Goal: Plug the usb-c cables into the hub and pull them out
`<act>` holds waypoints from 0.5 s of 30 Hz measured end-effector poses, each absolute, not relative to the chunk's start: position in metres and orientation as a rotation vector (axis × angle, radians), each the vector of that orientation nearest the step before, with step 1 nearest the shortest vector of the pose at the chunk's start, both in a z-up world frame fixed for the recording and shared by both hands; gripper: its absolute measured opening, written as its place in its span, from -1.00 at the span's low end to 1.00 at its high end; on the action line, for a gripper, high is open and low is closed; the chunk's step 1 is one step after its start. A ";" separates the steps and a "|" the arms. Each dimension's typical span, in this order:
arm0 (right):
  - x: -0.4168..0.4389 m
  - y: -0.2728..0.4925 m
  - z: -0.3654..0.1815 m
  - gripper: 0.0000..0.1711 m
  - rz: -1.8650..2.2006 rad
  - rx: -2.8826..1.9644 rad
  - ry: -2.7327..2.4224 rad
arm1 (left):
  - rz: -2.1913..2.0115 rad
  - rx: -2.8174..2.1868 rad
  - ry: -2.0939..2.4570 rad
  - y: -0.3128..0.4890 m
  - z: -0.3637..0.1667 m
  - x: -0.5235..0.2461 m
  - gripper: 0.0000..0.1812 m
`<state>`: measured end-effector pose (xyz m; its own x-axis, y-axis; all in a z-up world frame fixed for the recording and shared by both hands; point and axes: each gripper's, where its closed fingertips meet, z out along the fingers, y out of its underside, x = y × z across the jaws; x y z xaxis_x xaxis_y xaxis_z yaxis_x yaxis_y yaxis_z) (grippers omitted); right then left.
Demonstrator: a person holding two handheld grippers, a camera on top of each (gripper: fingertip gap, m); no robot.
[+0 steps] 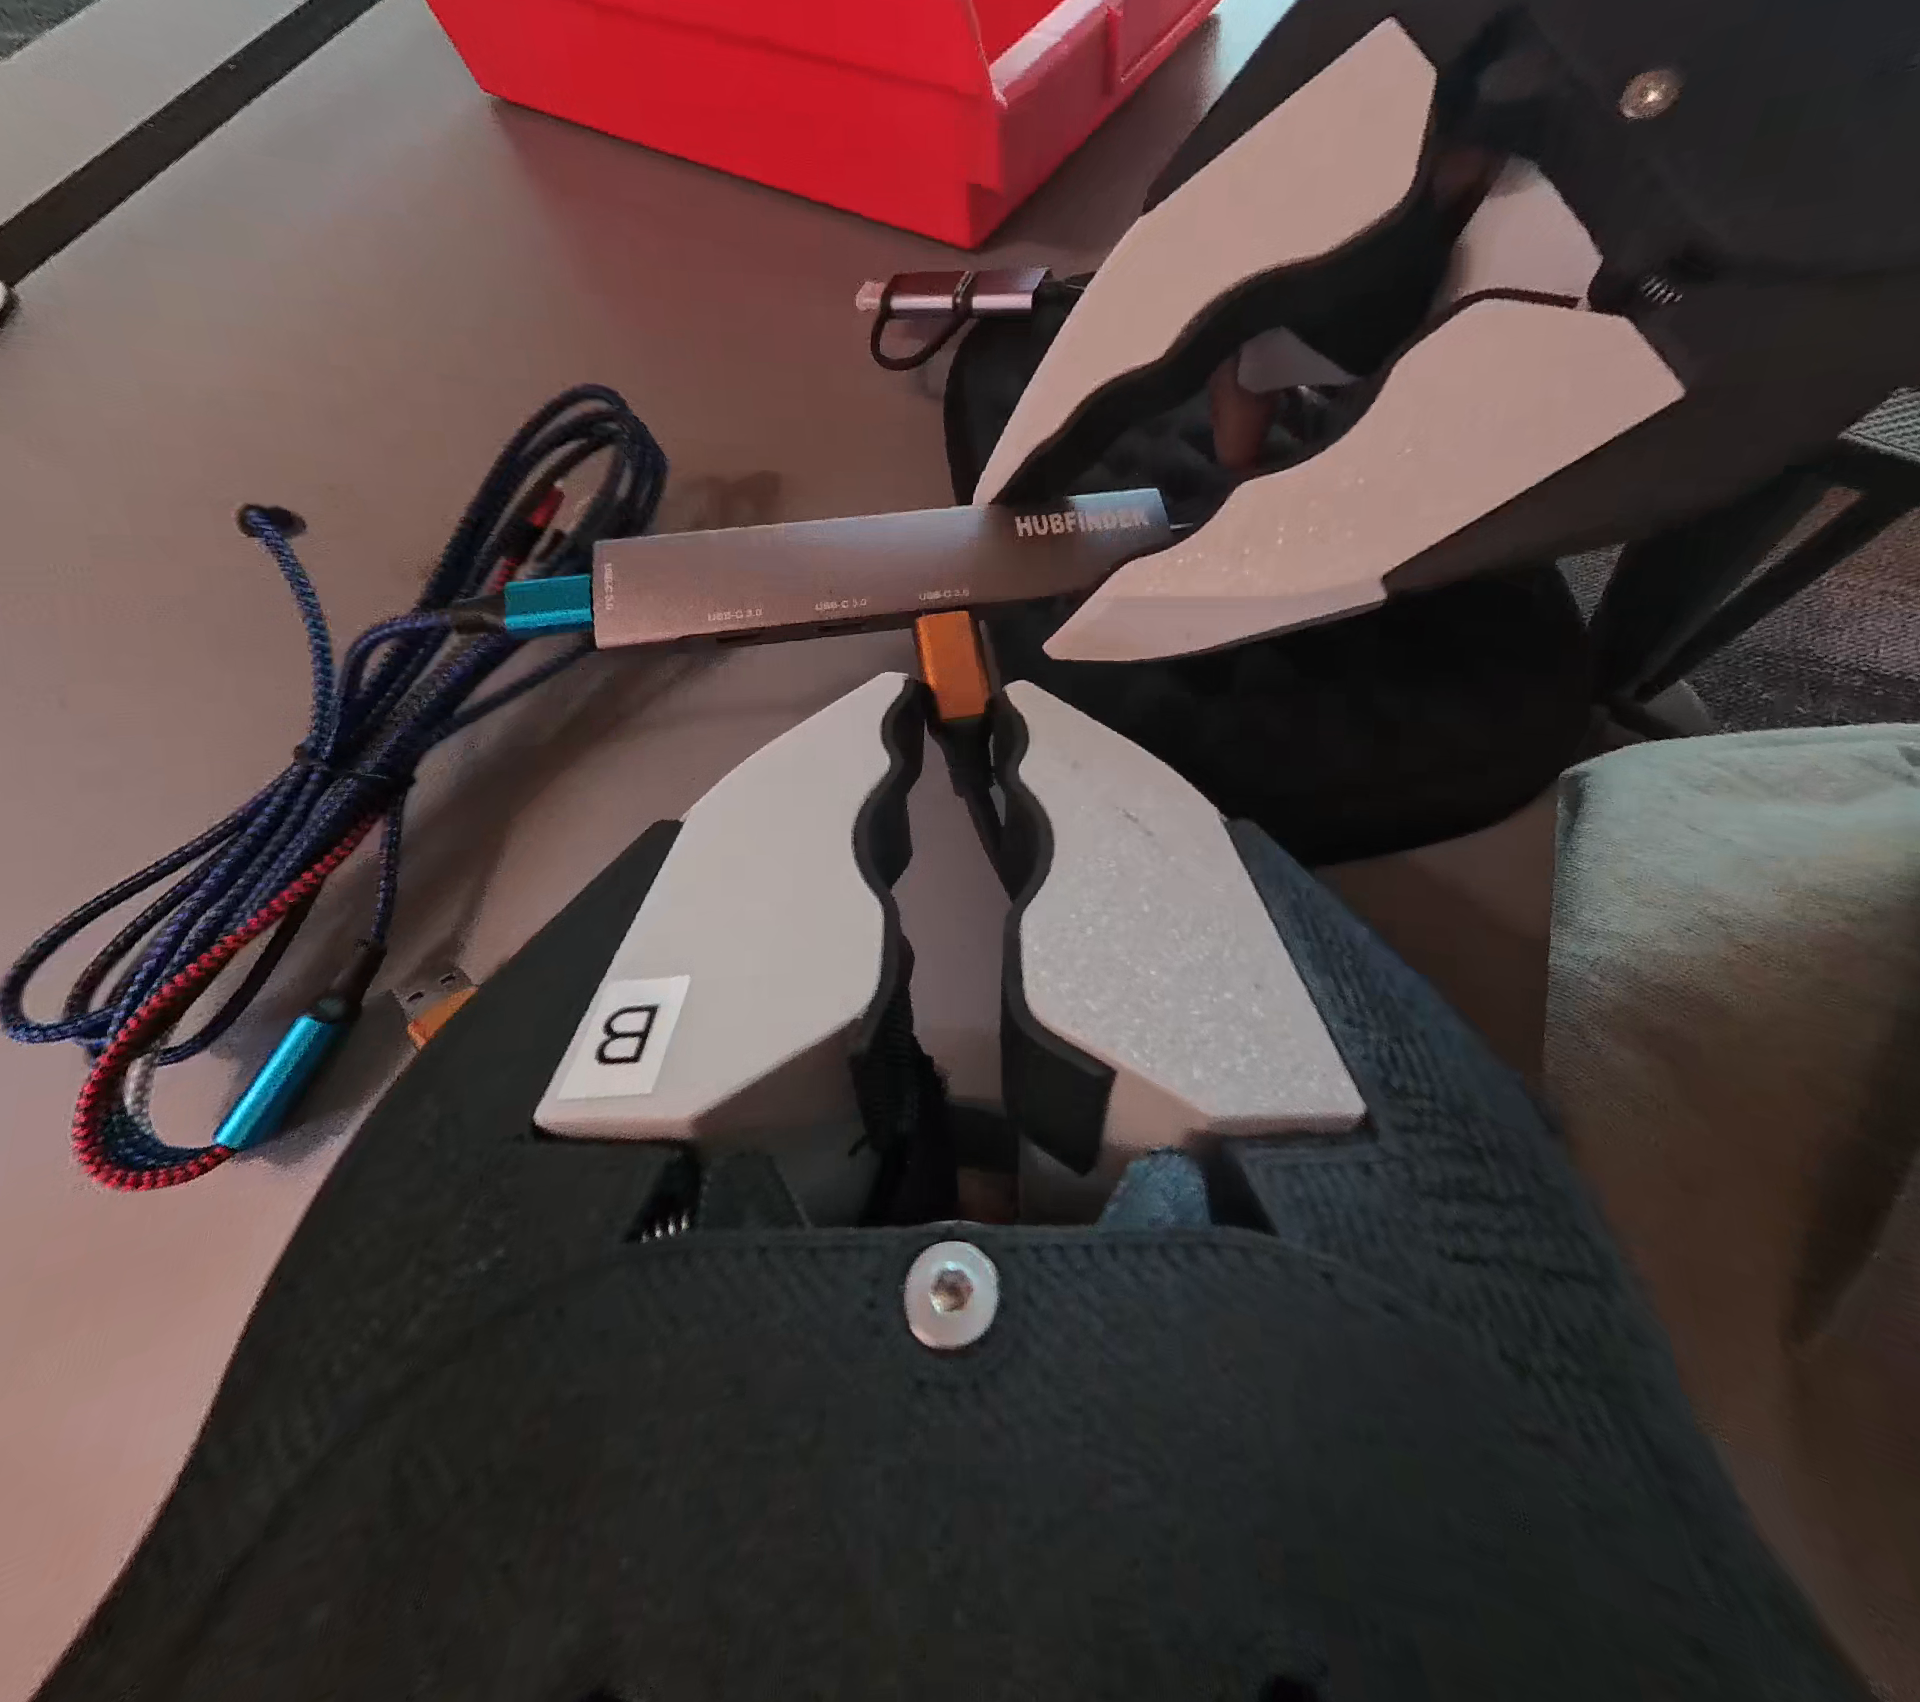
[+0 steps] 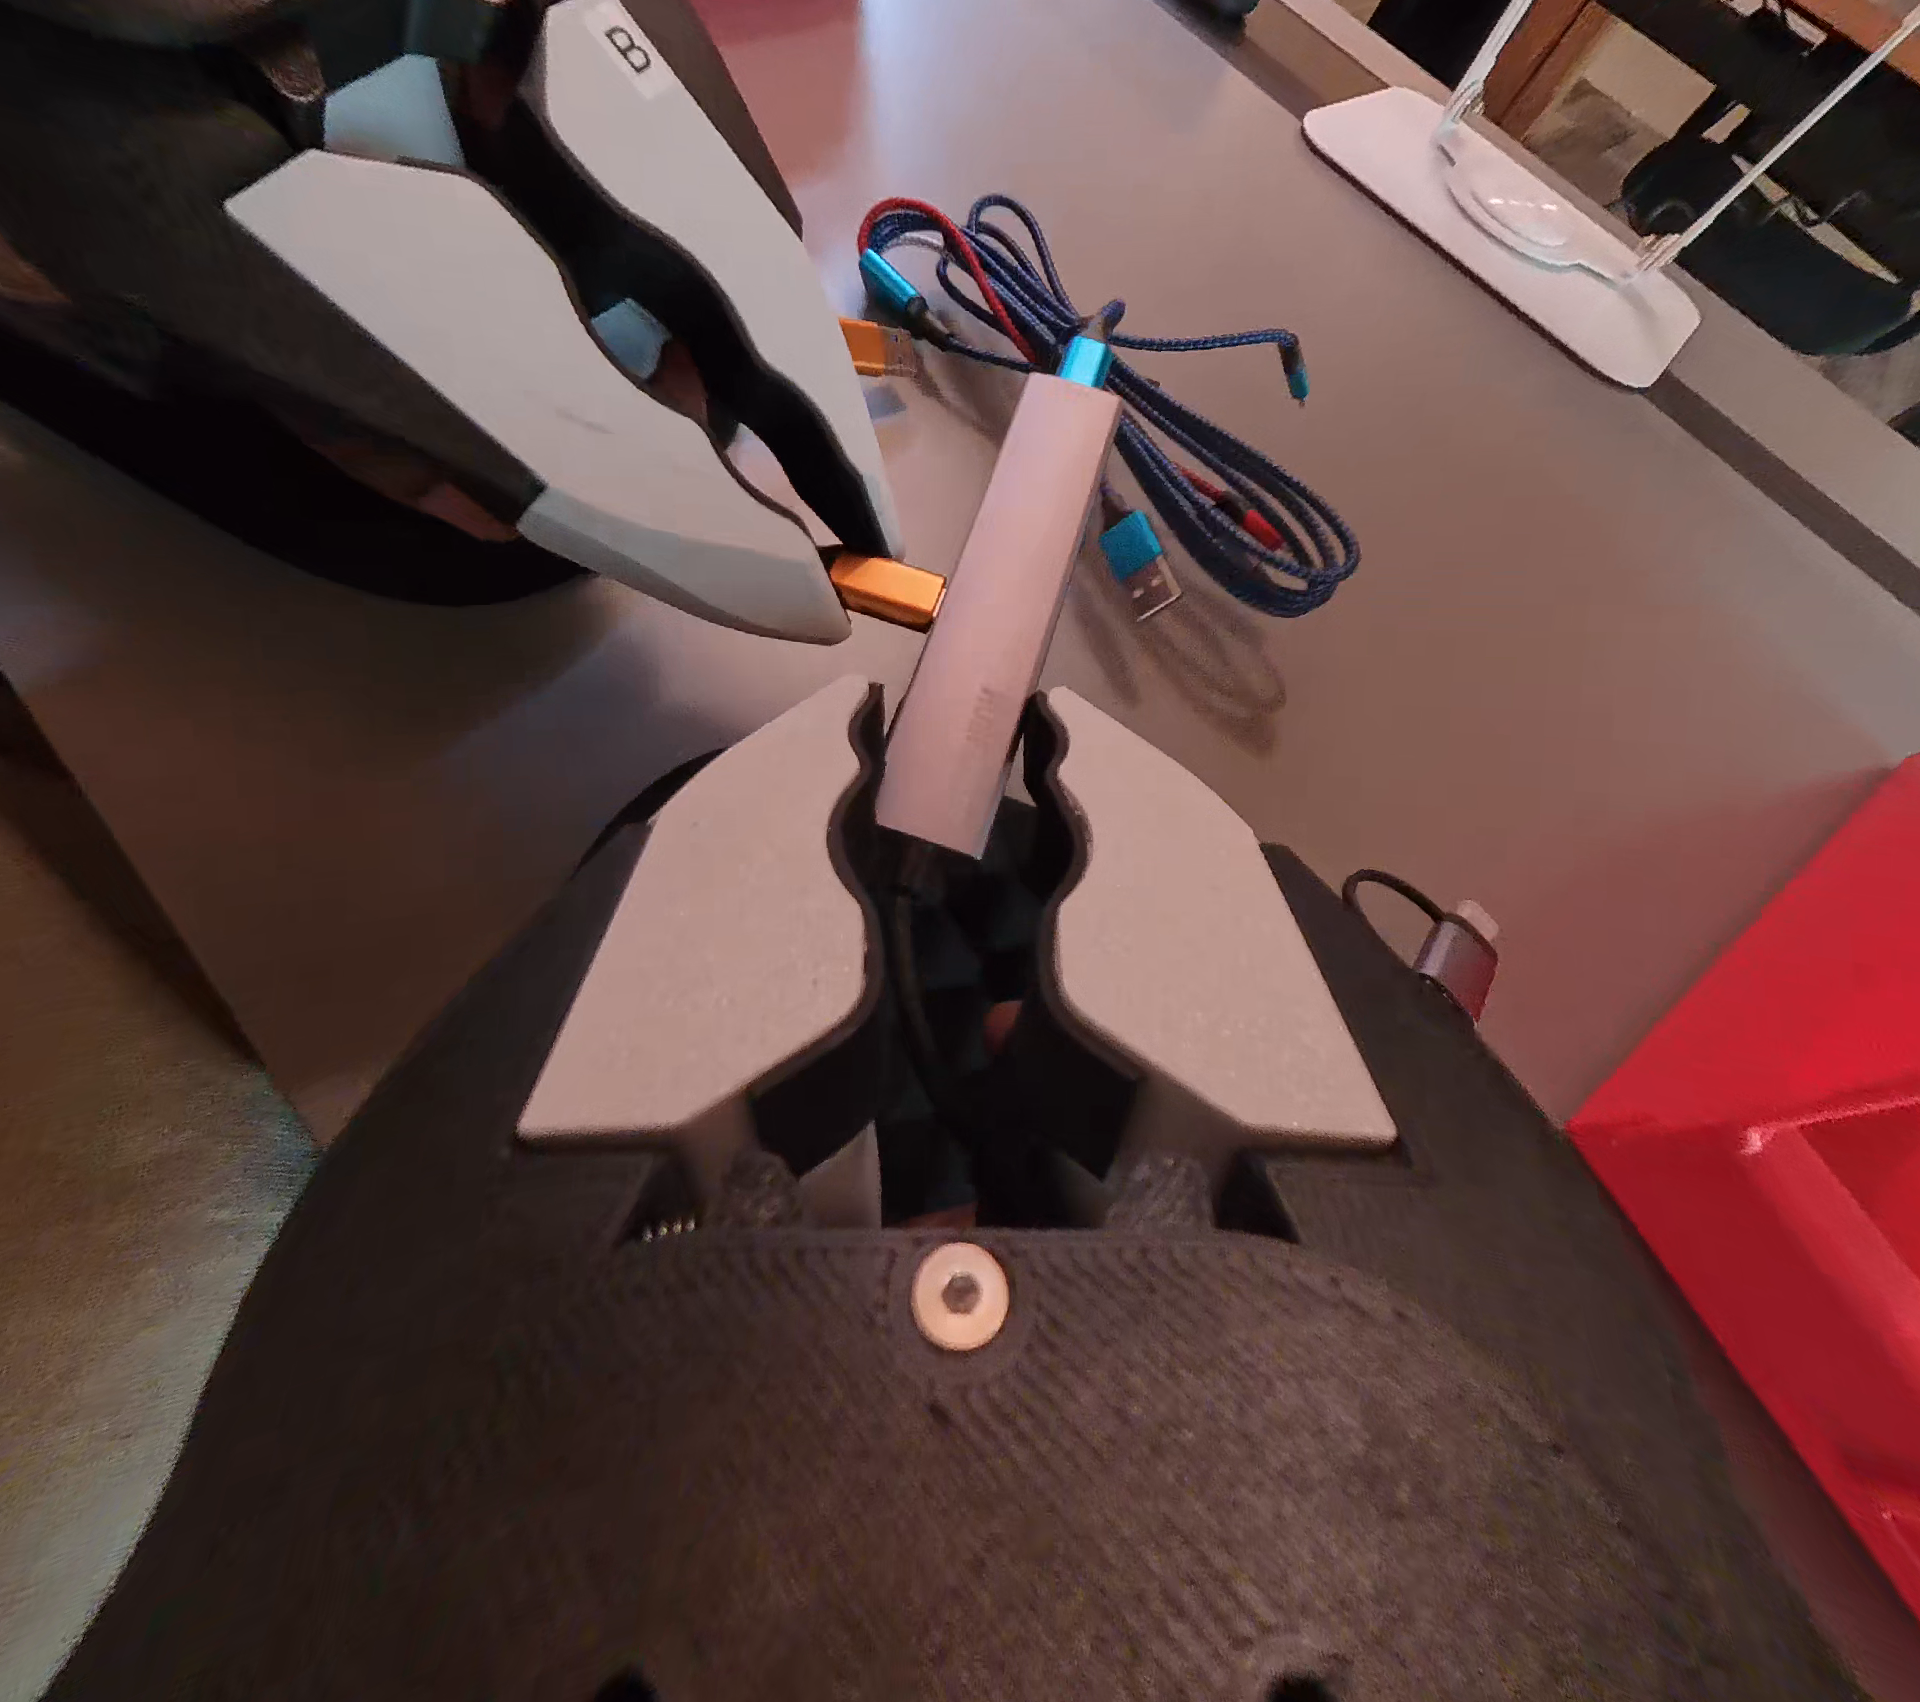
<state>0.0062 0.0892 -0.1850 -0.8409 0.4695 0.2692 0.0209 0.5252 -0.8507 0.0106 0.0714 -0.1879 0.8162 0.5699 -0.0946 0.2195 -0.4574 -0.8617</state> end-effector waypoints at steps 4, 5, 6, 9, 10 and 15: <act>0.010 0.091 -0.181 -0.71 1.334 -0.374 -2.304 | 0.404 -2.046 -0.548 0.074 -0.188 0.015 -0.86; 0.011 0.091 -0.182 -0.71 1.321 -0.338 -2.307 | 0.395 -2.054 -0.530 0.074 -0.188 0.017 -0.86; 0.012 0.092 -0.182 -0.71 1.312 -0.306 -2.306 | 0.402 -2.063 -0.513 0.075 -0.189 0.018 -0.86; 0.014 0.092 -0.181 -0.71 1.323 -0.275 -2.303 | 0.448 -2.085 -0.476 0.076 -0.190 0.020 -0.85; 0.014 0.092 -0.181 -0.71 1.320 -0.272 -2.298 | 0.454 -2.080 -0.475 0.076 -0.189 0.020 -0.85; 0.014 0.092 -0.185 -0.71 1.299 -0.265 -2.294 | 0.467 -2.073 -0.476 0.075 -0.189 0.020 -0.86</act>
<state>0.0135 0.0920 -0.1847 -0.8627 0.3943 0.3167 -0.0688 0.5289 -0.8459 0.0197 0.0752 -0.1891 0.8528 0.5029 -0.1412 0.1502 -0.4950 -0.8558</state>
